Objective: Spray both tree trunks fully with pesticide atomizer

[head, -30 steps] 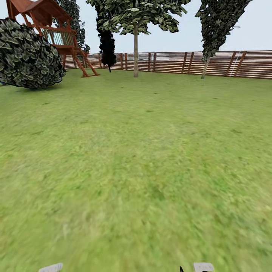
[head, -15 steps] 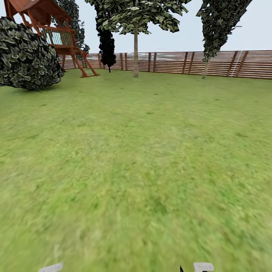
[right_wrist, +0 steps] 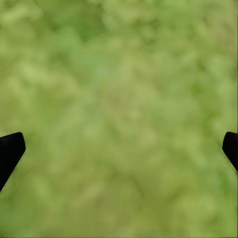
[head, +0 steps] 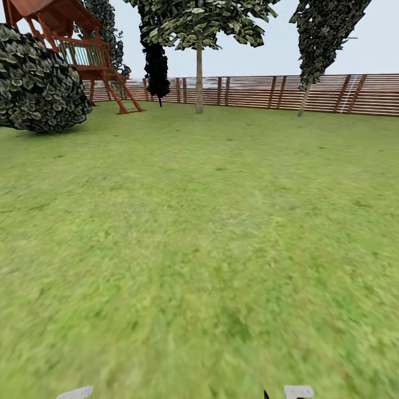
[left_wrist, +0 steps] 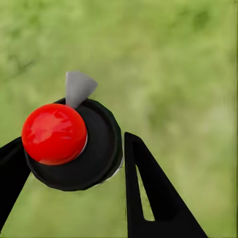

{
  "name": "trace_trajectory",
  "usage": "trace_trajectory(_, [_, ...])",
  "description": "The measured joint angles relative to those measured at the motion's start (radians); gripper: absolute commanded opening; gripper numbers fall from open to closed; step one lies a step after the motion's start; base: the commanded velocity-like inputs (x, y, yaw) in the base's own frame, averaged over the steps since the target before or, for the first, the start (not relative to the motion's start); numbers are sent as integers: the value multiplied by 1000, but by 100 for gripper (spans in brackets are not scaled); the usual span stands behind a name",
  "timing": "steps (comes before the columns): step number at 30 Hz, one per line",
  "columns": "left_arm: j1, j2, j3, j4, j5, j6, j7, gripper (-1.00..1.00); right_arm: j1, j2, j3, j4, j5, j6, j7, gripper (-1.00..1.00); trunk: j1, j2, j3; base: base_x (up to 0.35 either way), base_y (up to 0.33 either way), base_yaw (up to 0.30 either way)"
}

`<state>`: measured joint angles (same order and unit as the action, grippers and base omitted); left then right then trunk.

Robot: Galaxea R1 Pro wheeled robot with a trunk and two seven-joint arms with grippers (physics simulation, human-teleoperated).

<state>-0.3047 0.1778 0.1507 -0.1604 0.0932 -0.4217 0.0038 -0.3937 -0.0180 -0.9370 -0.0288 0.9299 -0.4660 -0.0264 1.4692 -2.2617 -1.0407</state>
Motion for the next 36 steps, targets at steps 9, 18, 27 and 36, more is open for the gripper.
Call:
trace_trajectory(9, [0, 0, 0, 0, 0, 0, 0, -100, 0, 0, 0, 0, 0, 1, 0, 100, 0, 0, 0, 341, 0, 0])
trace_trajectory(18, [0, 0, -1, 0, 0, 0, 0, -100, 0, 0, 0, 0, 0, 1, 0, 100, 0, 0, 0, 341, 0, 0])
trace_trajectory(27, [0, 0, 0, 0, 0, 0, 0, -100, 0, 0, 0, 0, 0, 0, 0, 100, 0, 0, 0, 341, 0, 0])
trace_trajectory(36, [0, 0, 0, -1, 0, 0, 0, -100, 0, 0, 0, 0, 0, 1, 0, 100, 0, 0, 0, 341, 0, 0])
